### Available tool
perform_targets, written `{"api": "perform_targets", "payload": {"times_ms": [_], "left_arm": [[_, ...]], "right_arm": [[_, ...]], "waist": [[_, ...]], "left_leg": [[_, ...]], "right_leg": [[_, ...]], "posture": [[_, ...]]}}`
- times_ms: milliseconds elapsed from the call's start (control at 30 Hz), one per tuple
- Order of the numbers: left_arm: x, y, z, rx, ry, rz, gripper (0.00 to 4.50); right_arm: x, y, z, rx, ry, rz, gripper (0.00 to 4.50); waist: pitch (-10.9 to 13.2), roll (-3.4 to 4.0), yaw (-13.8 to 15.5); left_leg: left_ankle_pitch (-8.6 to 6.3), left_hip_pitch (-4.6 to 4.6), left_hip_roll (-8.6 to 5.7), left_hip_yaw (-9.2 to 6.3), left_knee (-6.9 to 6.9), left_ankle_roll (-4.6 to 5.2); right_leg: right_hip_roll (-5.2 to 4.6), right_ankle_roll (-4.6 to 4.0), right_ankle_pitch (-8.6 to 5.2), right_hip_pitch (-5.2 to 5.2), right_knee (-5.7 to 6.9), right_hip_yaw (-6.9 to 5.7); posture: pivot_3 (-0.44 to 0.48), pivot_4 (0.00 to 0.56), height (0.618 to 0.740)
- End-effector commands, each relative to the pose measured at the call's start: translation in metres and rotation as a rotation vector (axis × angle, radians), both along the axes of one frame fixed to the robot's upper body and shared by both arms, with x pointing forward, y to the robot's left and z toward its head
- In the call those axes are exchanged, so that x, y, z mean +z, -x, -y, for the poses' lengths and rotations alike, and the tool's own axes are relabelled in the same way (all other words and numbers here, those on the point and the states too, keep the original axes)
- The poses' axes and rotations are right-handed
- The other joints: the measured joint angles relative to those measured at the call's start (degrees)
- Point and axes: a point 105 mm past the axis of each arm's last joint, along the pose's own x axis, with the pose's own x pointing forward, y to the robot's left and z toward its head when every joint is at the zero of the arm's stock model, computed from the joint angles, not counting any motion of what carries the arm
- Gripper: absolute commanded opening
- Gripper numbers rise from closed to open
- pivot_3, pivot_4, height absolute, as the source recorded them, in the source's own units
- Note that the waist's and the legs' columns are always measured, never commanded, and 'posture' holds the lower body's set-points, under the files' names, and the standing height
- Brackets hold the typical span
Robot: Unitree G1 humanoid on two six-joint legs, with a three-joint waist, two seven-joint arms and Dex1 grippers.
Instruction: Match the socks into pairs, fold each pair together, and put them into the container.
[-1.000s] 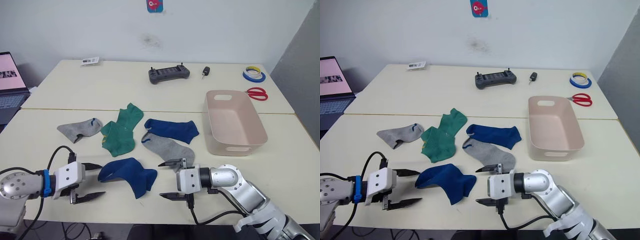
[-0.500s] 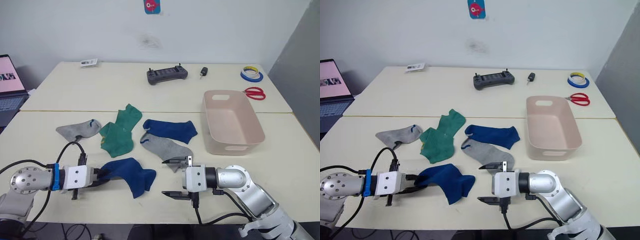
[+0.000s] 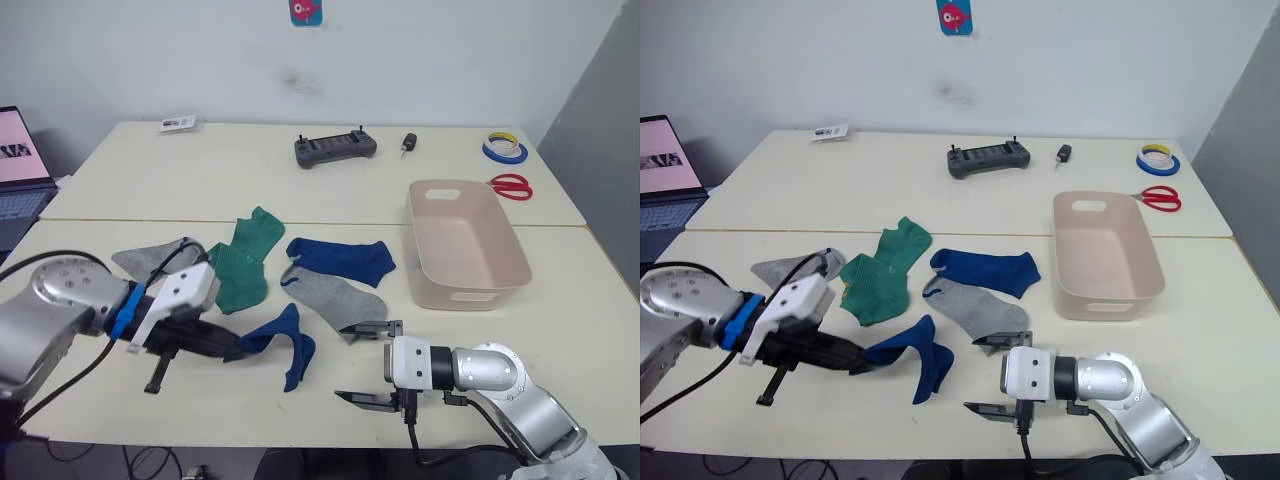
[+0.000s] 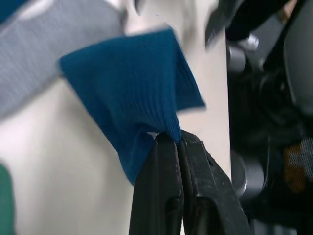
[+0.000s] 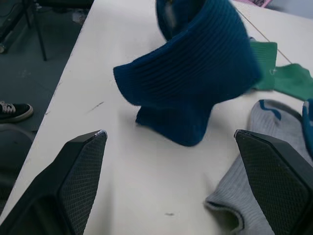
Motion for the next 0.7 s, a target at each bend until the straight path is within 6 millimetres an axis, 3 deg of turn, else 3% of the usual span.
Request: {"api": "perform_targets", "payload": {"times_ms": [33,267,500,700], "left_arm": [[0.006,-0.007,0.008,0.045,0.060,-0.051,0.01],[0.033,-0.020,0.030,0.078,0.219,-0.071,0.01],[0.069,-0.027,0.058,0.062,0.367,0.008,0.01],[0.066,-0.042,0.070,0.120,0.363,0.102,0.01]], "right_arm": [[0.010,0.000,-0.008,-0.032,-0.083,-0.044,4.50],[0.014,-0.011,-0.008,-0.104,-0.119,-0.067,4.50],[0.014,-0.013,0.026,-0.166,-0.053,-0.032,4.50],[0.031,-0.026,0.024,-0.258,-0.113,0.084,4.50]], "waist": [[0.00,0.00,-0.13],[0.00,-0.01,0.17],[0.00,-0.03,0.37],[0.00,-0.03,-0.13]], "left_leg": [[0.00,0.01,0.02,0.01,0.00,0.00],[0.00,-0.08,0.07,-0.14,0.05,-0.01],[0.01,-0.15,0.05,-0.12,0.19,-0.01],[0.02,-0.10,0.03,-0.08,0.23,-0.03]], "right_leg": [[0.06,0.00,0.00,-0.03,0.01,0.04],[0.06,-0.03,-0.01,-0.07,0.05,0.02],[-0.07,-0.03,-0.01,-0.03,0.01,0.03],[-0.06,-0.03,-0.01,-0.03,0.05,0.13]], "posture": [[0.000,0.150,0.740],[0.000,0.150,0.740],[0.000,0.150,0.740],[0.000,0.150,0.740]]}}
